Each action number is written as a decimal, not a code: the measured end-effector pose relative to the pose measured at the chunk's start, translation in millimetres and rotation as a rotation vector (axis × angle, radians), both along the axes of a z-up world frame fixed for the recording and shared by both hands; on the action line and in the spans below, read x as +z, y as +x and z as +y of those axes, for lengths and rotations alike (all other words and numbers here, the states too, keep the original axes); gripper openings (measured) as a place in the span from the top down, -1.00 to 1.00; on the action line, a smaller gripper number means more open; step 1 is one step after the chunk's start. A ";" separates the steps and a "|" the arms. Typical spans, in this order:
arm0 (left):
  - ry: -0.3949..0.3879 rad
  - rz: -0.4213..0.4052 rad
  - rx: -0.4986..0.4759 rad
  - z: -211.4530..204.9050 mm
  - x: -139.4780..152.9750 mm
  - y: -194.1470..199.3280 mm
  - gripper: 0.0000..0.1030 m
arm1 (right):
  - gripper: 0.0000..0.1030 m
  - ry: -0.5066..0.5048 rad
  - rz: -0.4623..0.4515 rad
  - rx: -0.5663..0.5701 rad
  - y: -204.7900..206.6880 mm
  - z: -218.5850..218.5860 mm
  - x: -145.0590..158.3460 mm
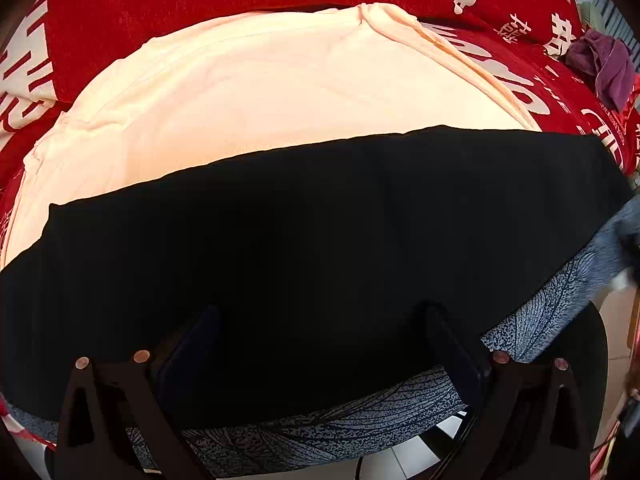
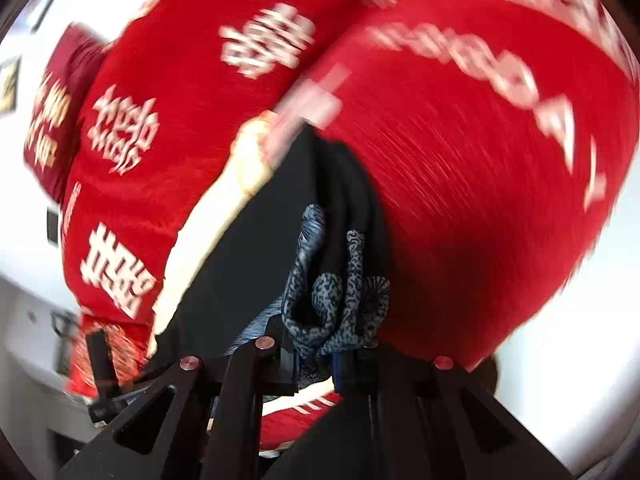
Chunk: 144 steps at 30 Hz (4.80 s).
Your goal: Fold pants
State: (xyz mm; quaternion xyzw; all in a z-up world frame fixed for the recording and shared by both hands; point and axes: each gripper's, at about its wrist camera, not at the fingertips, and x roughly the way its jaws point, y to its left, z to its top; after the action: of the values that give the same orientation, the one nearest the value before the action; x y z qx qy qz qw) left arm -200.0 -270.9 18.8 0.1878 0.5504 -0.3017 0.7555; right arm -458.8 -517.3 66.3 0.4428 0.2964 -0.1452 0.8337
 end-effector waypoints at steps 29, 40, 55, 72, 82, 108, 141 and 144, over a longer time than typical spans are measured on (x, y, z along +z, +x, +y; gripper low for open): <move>-0.235 0.002 0.501 287.5 65.0 114.1 -0.97 | 0.78 -0.908 0.166 1.151 228.8 421.9 -18.2; -0.300 -0.008 0.328 215.4 87.5 82.6 -0.97 | -0.56 -0.555 -0.019 0.783 177.0 285.8 65.4; -0.194 0.146 0.142 132.2 16.0 43.0 -0.97 | -0.56 -0.381 -0.013 0.710 171.9 190.1 35.4; -0.220 0.130 0.157 138.6 18.5 51.8 -0.97 | -0.57 -0.450 0.010 0.820 185.9 201.1 43.4; -0.210 0.110 0.158 140.5 19.1 44.5 -0.97 | -0.58 -0.467 0.167 0.815 228.8 188.8 12.3; -0.221 -0.036 0.522 286.0 39.2 71.7 -0.97 | -0.65 -0.673 0.068 1.213 322.4 368.4 54.4; -0.520 -0.099 0.471 476.5 113.4 108.2 -0.97 | 0.52 -0.511 -0.217 1.883 410.3 538.2 62.5; -0.472 -0.128 0.354 474.3 112.0 122.5 -0.97 | 0.52 -0.507 -0.247 1.872 401.2 522.6 72.8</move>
State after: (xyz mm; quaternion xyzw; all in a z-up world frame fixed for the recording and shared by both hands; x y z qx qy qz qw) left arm -77.5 203.4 130.8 -0.0734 0.4403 -0.2724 0.8524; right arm -57.7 5.3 139.1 -0.1520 0.3988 0.5634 0.7075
